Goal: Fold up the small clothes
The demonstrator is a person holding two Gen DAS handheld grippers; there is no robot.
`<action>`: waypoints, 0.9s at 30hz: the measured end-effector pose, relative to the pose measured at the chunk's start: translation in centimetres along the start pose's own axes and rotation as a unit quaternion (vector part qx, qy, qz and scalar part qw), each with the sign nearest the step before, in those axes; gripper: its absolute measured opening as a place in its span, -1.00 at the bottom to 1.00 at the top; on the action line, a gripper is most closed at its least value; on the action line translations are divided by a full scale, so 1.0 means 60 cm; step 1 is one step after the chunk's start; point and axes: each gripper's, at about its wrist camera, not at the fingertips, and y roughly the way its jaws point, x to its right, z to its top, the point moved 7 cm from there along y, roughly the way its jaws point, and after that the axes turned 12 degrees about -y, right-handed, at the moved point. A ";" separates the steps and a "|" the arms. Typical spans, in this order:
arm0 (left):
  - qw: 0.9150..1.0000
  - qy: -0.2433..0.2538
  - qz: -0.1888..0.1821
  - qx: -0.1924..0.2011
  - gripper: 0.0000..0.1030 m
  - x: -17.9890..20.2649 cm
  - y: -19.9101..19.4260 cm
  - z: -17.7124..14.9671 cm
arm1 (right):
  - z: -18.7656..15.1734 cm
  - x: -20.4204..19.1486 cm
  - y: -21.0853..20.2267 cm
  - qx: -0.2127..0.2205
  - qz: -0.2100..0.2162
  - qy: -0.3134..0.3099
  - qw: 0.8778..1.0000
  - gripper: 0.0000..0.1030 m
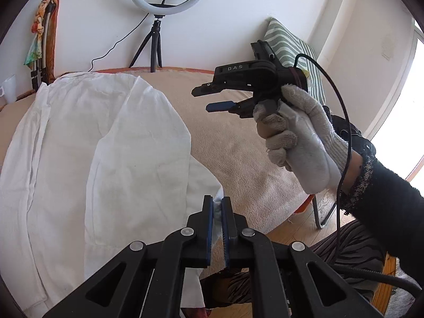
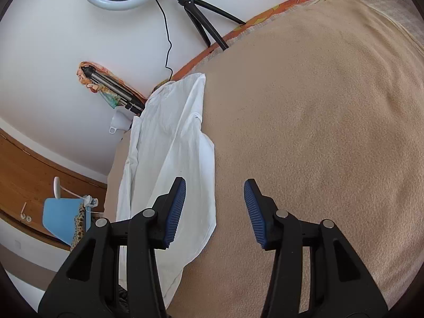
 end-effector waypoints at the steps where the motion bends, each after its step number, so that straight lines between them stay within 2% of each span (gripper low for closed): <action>1: 1.000 -0.006 -0.001 0.003 -0.94 -0.003 -0.004 0.002 | 0.005 -0.002 0.019 -0.005 0.001 0.002 1.000 -0.06; 7: 0.999 -0.040 -0.005 0.003 -0.94 -0.017 -0.001 -0.006 | 0.037 -0.008 0.111 -0.020 0.020 0.040 0.999 -0.06; 10: 0.999 -0.050 -0.010 0.003 -0.95 -0.021 0.002 -0.010 | 0.044 -0.024 0.139 -0.033 0.015 0.025 0.999 -0.10; 12: 0.998 -0.062 -0.014 0.007 -0.95 -0.028 -0.001 -0.010 | 0.048 -0.035 0.153 -0.048 -0.004 0.013 0.999 -0.55; 15: 0.996 -0.083 -0.028 0.006 -0.95 -0.039 -0.007 -0.011 | 0.058 -0.055 0.158 -0.055 -0.031 -0.005 0.998 -0.78; 23: 0.994 -0.102 -0.037 0.020 -0.94 -0.070 -0.038 -0.015 | 0.102 -0.143 0.151 -0.053 -0.121 -0.088 0.987 -0.85; 27: 0.991 -0.123 -0.037 0.026 -0.95 -0.096 -0.057 -0.019 | 0.115 -0.196 0.171 -0.057 -0.143 -0.130 0.979 -0.85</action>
